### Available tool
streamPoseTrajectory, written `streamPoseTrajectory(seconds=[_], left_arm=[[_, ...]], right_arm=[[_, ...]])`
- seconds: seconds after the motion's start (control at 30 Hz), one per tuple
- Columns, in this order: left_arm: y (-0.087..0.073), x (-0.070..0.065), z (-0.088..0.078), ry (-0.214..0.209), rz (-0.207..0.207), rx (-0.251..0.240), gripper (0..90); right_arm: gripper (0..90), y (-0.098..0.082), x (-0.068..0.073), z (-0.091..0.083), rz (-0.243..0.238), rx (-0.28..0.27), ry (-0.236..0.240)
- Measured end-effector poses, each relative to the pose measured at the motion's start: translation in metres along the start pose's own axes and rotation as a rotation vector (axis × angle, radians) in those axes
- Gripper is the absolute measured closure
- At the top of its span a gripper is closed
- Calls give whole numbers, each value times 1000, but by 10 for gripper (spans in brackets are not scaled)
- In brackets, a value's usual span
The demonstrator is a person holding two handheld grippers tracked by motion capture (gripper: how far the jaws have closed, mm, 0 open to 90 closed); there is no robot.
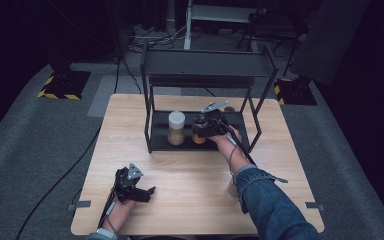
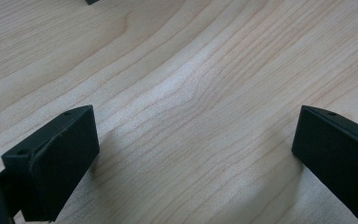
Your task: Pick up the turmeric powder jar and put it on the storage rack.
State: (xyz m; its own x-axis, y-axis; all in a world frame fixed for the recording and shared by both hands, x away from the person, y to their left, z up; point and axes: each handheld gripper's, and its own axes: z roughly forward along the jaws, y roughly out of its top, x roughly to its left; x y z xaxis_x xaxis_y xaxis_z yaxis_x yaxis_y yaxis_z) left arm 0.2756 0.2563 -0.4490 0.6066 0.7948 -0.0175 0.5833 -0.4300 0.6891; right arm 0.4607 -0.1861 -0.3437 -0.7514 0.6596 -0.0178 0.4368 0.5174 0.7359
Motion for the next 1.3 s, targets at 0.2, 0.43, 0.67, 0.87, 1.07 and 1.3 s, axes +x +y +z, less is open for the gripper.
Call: streamPoseTrajectory(seconds=[0.2, 0.43, 0.67, 0.87, 1.07, 1.3], left_arm=[[0, 0, 0, -1, 2, 0, 1], [0, 0, 0, -4, 8, 2, 1], [0, 1, 0, -6, 10, 1, 1], [0, 1, 0, -6, 11, 1, 1], [0, 1, 0, -6, 11, 1, 1], [0, 1, 0, -6, 10, 0, 1]], right_arm=[[307, -2, -1, 12, -1, 5, 17], [307, -4, -3, 23, 14, 26, 25], [306, -6, -4, 28, 33, 33, 25], [304, -8, -4, 30, 16, 33, 15], [209, -7, -2, 26, 27, 28, 12], [85, -10, 0, 4, 29, -4, 8]])
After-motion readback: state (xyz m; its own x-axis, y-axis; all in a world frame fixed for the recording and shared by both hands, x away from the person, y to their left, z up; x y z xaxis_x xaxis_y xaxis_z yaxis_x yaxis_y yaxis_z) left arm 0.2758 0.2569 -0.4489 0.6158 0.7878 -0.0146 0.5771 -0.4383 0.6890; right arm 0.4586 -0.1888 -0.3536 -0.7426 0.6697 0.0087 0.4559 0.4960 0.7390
